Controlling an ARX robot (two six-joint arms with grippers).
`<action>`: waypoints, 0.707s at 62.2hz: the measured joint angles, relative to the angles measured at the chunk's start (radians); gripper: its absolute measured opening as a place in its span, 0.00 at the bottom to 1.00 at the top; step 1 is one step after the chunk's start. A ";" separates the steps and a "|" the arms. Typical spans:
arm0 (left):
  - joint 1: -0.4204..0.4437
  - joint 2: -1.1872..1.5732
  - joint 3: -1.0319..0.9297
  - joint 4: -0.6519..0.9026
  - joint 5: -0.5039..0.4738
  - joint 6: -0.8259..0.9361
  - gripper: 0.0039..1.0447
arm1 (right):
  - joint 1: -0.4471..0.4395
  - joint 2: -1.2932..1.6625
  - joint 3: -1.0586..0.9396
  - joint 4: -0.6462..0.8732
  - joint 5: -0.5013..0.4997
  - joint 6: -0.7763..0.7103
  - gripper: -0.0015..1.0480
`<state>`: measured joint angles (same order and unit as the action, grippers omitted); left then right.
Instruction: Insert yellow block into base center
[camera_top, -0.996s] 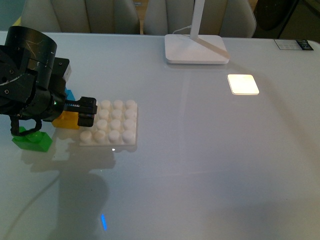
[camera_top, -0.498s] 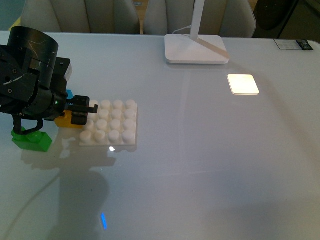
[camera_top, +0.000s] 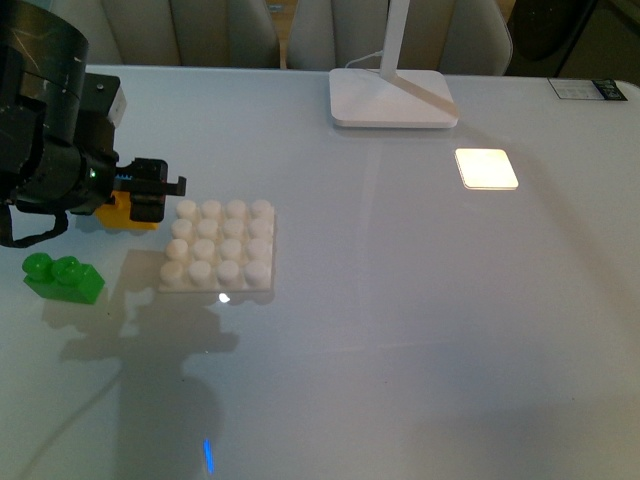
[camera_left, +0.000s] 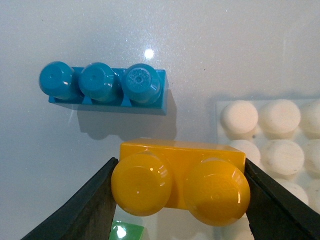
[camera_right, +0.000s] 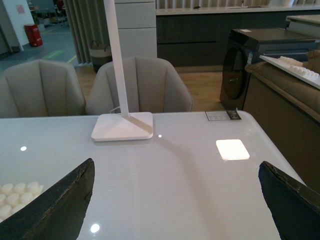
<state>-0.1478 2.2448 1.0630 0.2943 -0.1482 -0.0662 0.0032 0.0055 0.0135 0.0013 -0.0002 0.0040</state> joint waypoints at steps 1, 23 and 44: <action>-0.001 -0.003 -0.002 0.000 -0.001 -0.001 0.59 | 0.000 0.000 0.000 0.000 0.000 0.000 0.92; -0.084 -0.112 -0.132 0.000 -0.043 -0.093 0.59 | 0.000 0.000 0.000 0.000 0.000 0.000 0.92; -0.165 -0.122 -0.160 -0.013 -0.062 -0.192 0.59 | 0.000 0.000 0.000 0.000 0.000 0.000 0.92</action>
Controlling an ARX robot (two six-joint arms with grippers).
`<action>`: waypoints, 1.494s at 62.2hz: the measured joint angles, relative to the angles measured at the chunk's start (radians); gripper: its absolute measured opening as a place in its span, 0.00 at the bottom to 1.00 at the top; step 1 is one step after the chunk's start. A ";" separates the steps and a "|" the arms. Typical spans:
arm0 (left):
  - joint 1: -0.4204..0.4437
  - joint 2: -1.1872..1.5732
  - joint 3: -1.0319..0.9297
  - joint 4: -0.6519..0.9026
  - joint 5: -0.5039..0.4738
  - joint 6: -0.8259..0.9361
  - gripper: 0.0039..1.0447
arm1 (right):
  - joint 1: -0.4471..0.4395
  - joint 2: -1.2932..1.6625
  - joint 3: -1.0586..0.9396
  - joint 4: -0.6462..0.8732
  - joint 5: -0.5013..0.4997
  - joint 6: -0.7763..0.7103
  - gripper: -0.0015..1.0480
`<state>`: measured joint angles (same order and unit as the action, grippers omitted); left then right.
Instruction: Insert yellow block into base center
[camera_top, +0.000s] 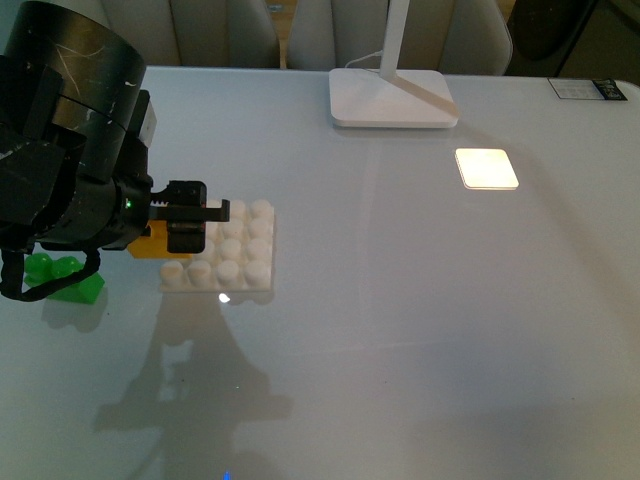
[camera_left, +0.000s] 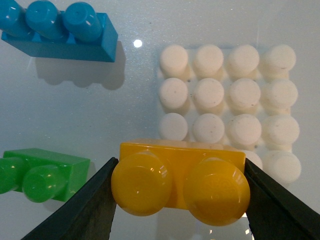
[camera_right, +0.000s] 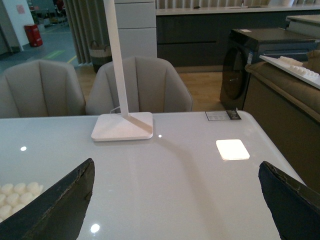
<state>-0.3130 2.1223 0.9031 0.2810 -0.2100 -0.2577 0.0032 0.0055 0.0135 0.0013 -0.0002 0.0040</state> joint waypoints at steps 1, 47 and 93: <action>-0.004 0.000 0.001 0.000 0.000 -0.005 0.59 | 0.000 0.000 0.000 0.000 0.000 0.000 0.92; -0.092 0.097 0.120 -0.022 -0.016 -0.086 0.59 | 0.000 0.000 0.000 0.000 0.000 0.000 0.92; -0.121 0.176 0.199 -0.033 -0.053 -0.087 0.59 | 0.000 0.000 0.000 0.000 0.000 0.000 0.92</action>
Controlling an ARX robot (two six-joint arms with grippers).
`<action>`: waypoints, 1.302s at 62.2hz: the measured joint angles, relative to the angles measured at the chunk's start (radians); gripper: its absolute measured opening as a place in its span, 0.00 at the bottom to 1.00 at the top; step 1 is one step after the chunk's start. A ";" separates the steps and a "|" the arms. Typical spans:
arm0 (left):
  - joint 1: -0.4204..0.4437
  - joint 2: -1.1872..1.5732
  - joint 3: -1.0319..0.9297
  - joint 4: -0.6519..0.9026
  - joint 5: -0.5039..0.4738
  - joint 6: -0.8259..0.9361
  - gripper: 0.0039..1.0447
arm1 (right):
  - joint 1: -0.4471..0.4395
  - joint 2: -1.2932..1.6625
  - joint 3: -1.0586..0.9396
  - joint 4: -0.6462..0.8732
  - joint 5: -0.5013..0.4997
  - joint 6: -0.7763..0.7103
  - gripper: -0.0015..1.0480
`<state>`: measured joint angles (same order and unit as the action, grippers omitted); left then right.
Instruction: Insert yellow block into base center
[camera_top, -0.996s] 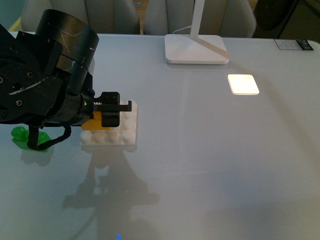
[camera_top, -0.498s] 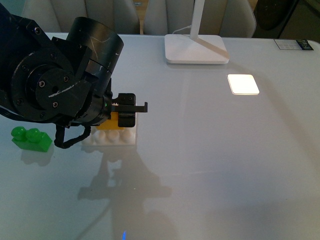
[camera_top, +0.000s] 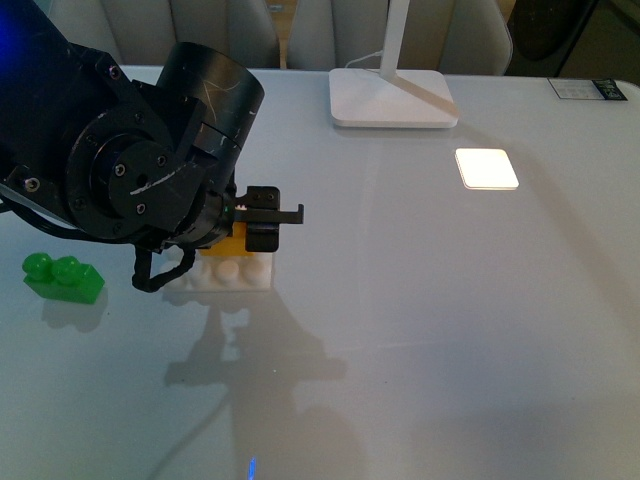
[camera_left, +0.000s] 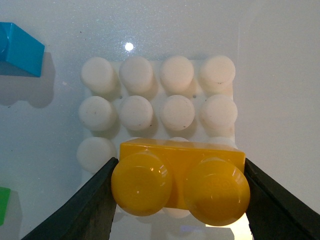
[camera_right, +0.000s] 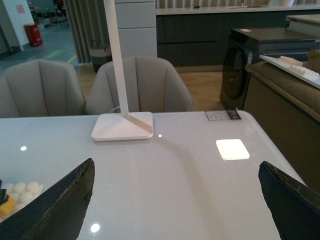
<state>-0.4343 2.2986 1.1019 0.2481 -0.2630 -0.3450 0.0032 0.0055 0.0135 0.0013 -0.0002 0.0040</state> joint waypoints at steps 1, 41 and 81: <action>-0.001 0.001 0.001 0.000 0.000 0.000 0.59 | 0.000 0.000 0.000 0.000 0.000 0.000 0.92; -0.001 0.013 0.012 -0.006 -0.038 0.013 0.59 | 0.000 0.000 0.000 0.000 0.000 0.000 0.92; 0.002 0.026 0.017 -0.005 -0.063 0.041 0.59 | 0.000 0.000 0.000 0.000 0.000 0.000 0.92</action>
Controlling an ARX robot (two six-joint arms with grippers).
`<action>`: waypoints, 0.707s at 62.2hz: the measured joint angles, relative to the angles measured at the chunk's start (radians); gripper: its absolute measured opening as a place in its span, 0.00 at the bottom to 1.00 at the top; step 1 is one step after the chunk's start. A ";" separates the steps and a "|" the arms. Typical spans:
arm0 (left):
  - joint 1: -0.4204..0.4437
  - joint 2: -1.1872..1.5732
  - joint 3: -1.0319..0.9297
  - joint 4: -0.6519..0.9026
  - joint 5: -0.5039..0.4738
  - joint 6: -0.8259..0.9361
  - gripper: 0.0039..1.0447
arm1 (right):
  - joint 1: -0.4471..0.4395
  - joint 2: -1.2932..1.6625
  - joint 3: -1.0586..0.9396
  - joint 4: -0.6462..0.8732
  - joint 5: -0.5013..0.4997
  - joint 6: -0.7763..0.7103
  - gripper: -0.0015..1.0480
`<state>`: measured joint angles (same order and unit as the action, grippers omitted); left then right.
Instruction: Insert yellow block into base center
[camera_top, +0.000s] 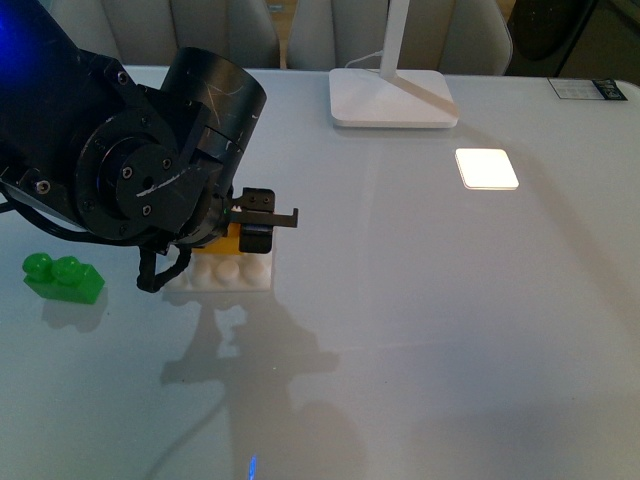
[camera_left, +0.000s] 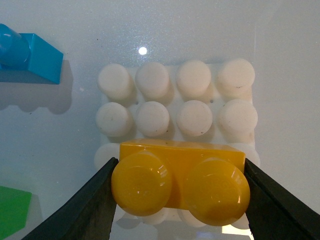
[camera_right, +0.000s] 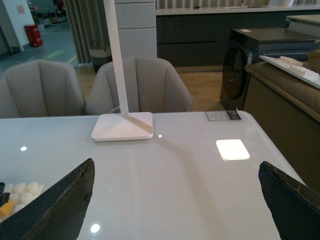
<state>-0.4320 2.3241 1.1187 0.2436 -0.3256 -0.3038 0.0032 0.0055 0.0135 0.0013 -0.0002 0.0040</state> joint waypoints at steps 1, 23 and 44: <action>0.000 0.001 0.001 0.000 0.000 0.000 0.59 | 0.000 0.000 0.000 0.000 0.000 0.000 0.92; 0.000 0.018 0.016 -0.002 -0.009 0.001 0.59 | 0.000 0.000 0.000 0.000 0.000 0.000 0.92; -0.007 0.032 0.016 0.003 -0.028 0.004 0.59 | 0.000 0.000 0.000 0.000 0.000 0.000 0.92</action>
<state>-0.4389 2.3566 1.1347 0.2470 -0.3534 -0.3000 0.0032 0.0055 0.0135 0.0013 -0.0002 0.0040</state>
